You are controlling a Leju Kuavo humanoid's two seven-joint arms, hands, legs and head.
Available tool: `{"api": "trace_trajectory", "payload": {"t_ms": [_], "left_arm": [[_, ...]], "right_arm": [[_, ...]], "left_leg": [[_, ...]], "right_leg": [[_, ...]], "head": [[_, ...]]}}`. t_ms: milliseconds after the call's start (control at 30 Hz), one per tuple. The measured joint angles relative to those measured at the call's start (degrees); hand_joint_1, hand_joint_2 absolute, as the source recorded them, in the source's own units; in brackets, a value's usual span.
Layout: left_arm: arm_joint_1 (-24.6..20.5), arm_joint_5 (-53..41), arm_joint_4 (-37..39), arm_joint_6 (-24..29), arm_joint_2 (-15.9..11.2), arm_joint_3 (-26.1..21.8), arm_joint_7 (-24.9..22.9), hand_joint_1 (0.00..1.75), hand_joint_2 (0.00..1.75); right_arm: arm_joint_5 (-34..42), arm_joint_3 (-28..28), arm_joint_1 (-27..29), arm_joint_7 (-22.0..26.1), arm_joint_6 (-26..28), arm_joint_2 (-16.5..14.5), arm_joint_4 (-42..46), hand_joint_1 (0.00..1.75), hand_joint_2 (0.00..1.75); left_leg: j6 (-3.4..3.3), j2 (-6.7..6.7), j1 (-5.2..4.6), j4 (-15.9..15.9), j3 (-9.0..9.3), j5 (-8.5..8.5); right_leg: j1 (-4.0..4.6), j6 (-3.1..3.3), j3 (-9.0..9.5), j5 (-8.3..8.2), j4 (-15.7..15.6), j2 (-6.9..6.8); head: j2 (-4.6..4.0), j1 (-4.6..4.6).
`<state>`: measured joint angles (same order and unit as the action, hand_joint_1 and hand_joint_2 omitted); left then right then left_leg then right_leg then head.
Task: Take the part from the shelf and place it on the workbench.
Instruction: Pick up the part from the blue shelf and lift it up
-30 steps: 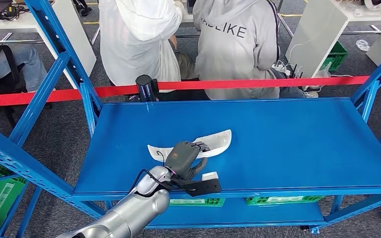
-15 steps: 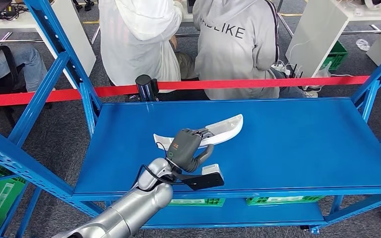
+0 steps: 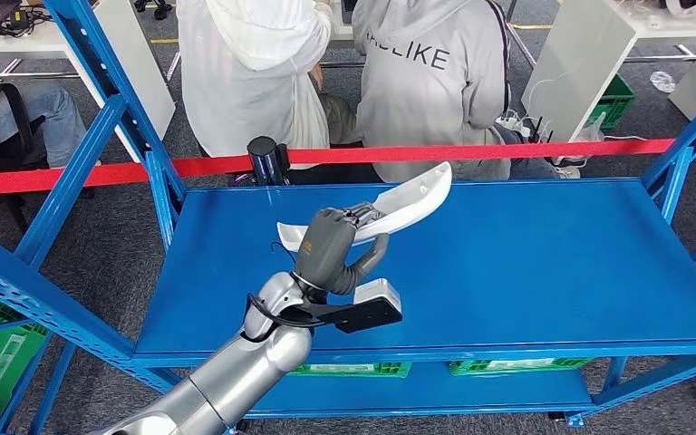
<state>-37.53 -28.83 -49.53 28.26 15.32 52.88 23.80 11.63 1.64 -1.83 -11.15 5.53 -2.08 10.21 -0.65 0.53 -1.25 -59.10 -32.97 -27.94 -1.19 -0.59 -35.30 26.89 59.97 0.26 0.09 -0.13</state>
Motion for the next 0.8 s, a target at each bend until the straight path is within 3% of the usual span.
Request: {"api": "trace_trajectory", "payload": {"t_ms": [133,300,400,667,800], "left_arm": [[0.5,0.8,-2.5,-0.4,-0.6,-0.9,-0.2,1.75,1.75],[4.5,3.6,-18.5,-2.1,-4.6,-7.1,-0.7,1.75,1.75],[6.3,2.4,-23.1,-2.0,-5.7,-8.5,-0.9,1.75,1.75],[10.0,1.3,-31.4,-1.7,-8.1,-11.5,-1.2,1.75,1.75],[11.3,1.8,-33.0,-2.3,-8.8,-12.4,-1.3,1.75,1.75]], "right_arm": [[-0.1,0.1,0.0,0.0,0.1,0.0,0.0,0.00,0.00],[-0.1,0.2,0.3,0.3,0.3,0.0,0.0,0.00,0.00],[-0.2,0.2,0.4,0.5,0.3,0.0,0.0,0.00,0.00],[-1.0,0.2,0.6,1.2,0.0,-0.2,0.0,0.00,0.00],[-1.4,0.2,0.6,1.2,-0.2,-0.4,0.0,0.00,0.00]], "left_leg": [[0.00,0.00,0.00,0.0,-0.01,0.00],[0.00,-0.01,0.00,0.0,-0.01,0.00],[0.00,0.01,0.00,0.0,-0.02,0.00],[-0.25,-0.01,-0.26,-0.2,-0.14,-0.17],[-0.81,0.01,-0.50,-0.2,-0.19,0.04]], "right_leg": [[0.00,0.00,0.00,0.00,0.0,0.00],[0.00,-0.02,0.00,0.03,0.0,0.01],[0.00,-0.04,0.00,0.03,0.0,0.01],[-0.32,-0.28,0.05,-0.04,-0.2,-0.01],[-0.62,-0.88,0.10,-0.35,-0.3,0.00]], "head": [[0.00,0.00],[0.00,-0.02],[0.00,-0.01],[0.00,-0.02],[0.00,-0.03]]}}
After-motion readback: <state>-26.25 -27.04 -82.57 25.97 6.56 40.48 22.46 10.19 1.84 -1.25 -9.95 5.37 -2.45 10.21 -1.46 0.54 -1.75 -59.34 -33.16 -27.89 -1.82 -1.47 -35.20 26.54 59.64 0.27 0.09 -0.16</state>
